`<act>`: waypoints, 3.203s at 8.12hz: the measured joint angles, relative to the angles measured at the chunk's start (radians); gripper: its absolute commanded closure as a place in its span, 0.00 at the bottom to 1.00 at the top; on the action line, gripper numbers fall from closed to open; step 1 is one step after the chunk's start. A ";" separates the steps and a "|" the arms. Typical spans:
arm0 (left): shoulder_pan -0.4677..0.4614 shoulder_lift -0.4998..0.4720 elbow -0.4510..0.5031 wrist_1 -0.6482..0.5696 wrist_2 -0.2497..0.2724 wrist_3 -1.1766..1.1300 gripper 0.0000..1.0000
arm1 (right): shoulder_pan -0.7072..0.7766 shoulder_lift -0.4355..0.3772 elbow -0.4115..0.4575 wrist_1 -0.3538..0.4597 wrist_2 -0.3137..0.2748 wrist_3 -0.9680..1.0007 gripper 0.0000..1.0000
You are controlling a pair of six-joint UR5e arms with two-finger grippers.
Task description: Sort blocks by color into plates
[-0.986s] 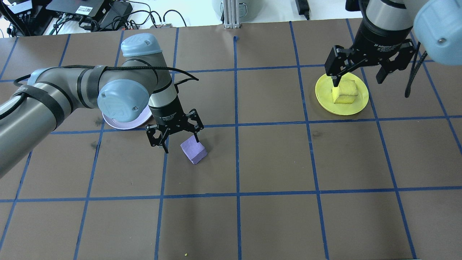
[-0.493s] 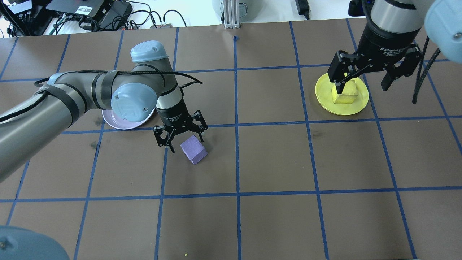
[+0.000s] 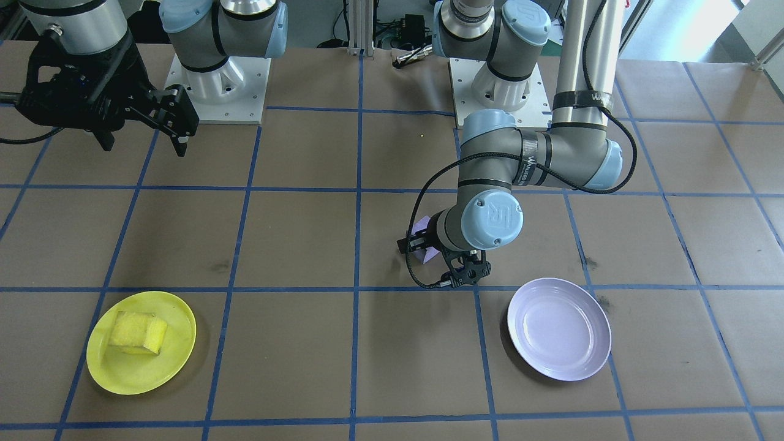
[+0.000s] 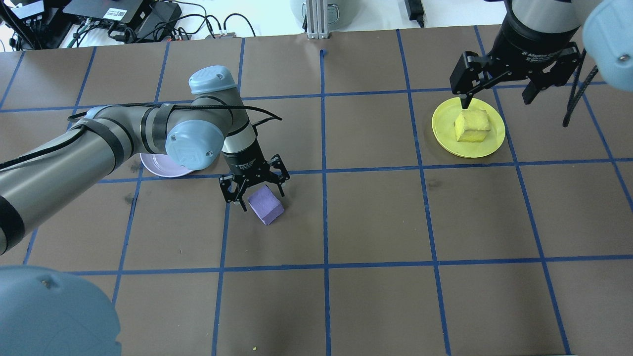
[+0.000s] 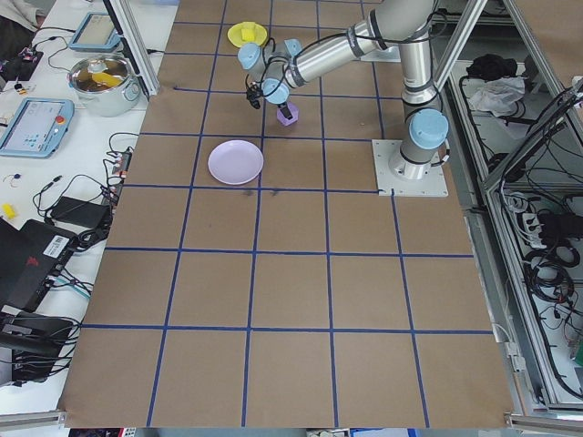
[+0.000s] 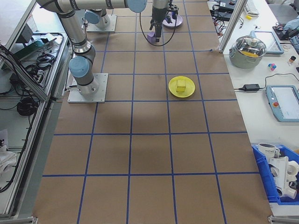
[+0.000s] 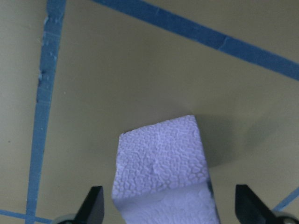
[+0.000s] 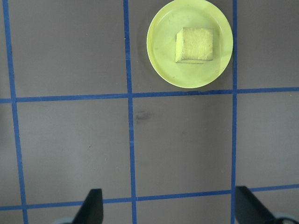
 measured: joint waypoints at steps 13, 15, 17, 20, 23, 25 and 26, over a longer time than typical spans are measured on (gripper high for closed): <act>0.164 0.054 0.277 -0.107 0.096 0.378 1.00 | -0.001 -0.001 0.009 -0.004 -0.034 0.079 0.00; 0.250 0.003 0.315 -0.101 0.130 0.587 1.00 | -0.001 -0.001 0.009 -0.005 -0.034 0.079 0.00; 0.335 -0.076 0.326 -0.062 0.144 0.716 1.00 | -0.001 -0.001 0.010 -0.005 -0.032 0.081 0.00; 0.364 -0.131 0.326 -0.015 0.170 0.770 0.00 | -0.001 -0.001 0.011 -0.005 -0.029 0.082 0.00; 0.360 -0.113 0.327 -0.046 0.176 0.764 0.00 | -0.001 -0.002 0.011 -0.005 -0.026 0.082 0.00; 0.327 -0.041 0.327 -0.066 0.178 0.752 0.00 | 0.000 -0.002 0.011 -0.006 -0.025 0.082 0.00; 0.298 0.015 0.327 -0.093 0.178 0.720 0.00 | -0.001 -0.002 0.011 -0.007 -0.025 0.082 0.00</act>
